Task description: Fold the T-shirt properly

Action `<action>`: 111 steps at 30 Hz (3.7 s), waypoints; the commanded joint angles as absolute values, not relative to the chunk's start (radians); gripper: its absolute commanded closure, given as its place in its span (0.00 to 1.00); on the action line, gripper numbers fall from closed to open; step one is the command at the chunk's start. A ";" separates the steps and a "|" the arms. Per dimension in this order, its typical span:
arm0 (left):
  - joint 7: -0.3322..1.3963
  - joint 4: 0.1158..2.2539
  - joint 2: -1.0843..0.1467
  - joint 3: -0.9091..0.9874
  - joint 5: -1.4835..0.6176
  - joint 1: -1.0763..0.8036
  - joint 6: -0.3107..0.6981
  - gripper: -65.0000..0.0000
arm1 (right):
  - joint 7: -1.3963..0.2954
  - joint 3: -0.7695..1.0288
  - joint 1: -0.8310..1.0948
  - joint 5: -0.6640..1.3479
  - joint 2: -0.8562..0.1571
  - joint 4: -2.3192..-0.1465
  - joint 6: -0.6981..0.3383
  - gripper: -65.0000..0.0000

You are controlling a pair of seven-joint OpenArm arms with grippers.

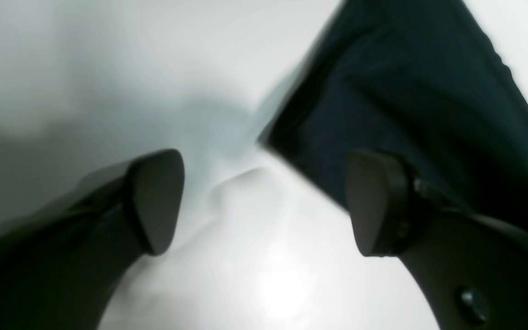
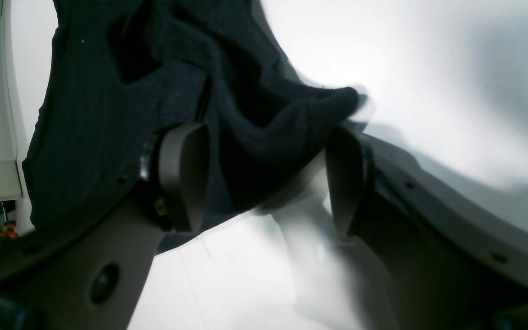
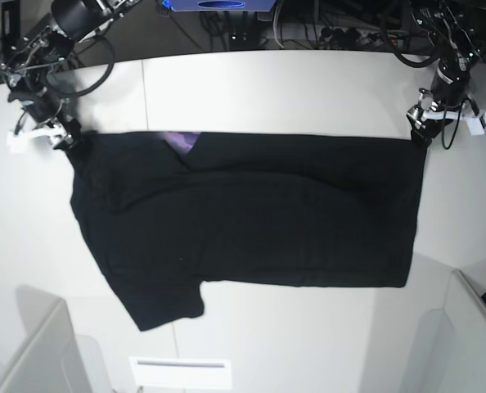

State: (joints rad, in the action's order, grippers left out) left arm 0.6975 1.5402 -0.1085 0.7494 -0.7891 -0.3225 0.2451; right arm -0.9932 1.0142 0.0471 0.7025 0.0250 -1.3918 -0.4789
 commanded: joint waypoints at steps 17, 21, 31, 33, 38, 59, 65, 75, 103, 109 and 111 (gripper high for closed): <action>0.708 1.405 -0.117 0.662 -0.725 -0.177 0.252 0.30 | -1.026 1.010 0.050 0.657 0.024 -1.392 -0.466 0.42; 0.708 1.405 -0.116 0.667 -0.705 -0.174 0.252 0.53 | -1.024 1.010 0.048 0.656 0.024 -1.392 -0.466 0.42; 0.710 1.405 -0.122 0.667 -0.705 -0.174 0.251 1.00 | -0.989 1.012 0.039 0.656 0.024 -1.391 -0.466 0.70; 0.710 1.405 -0.122 0.664 -0.705 -0.177 0.251 1.00 | -0.957 1.010 0.039 0.656 0.024 -1.386 -0.466 0.94; 0.714 1.425 -0.125 0.659 -0.705 -0.193 0.251 1.00 | -0.963 1.012 0.025 0.656 -0.008 -1.337 -0.466 1.00; 0.848 1.771 -0.145 0.668 -0.713 -0.237 0.251 1.00 | -1.079 1.017 -0.007 0.654 -0.022 -1.578 -0.456 1.00; 0.992 1.785 -0.140 0.763 -0.711 -0.197 0.249 1.00 | -1.182 1.018 -0.042 0.659 -0.053 -1.649 -0.309 1.00; 0.993 1.774 -0.142 0.766 -0.705 -0.348 0.251 1.00 | -1.179 1.020 0.077 0.659 -0.030 -1.639 -0.311 1.00; 0.992 1.725 -0.143 0.776 -0.708 -0.493 0.252 1.00 | -1.179 1.084 0.248 0.659 0.038 -1.773 -0.311 1.00; 0.992 1.764 -0.143 0.776 -0.708 -0.510 0.252 1.00 | -1.179 1.084 0.269 0.659 0.041 -1.773 -0.311 1.00; 0.992 1.779 -0.143 0.776 -0.708 -0.515 0.252 1.00 | -1.179 1.084 0.269 0.659 0.041 -1.771 -0.311 1.00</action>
State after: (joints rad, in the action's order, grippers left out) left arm 1.0096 1.7611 -0.1287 0.7650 -0.7082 -0.5060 0.2550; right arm -1.2011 1.0782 0.2691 0.6506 0.0551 -1.7538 -0.3099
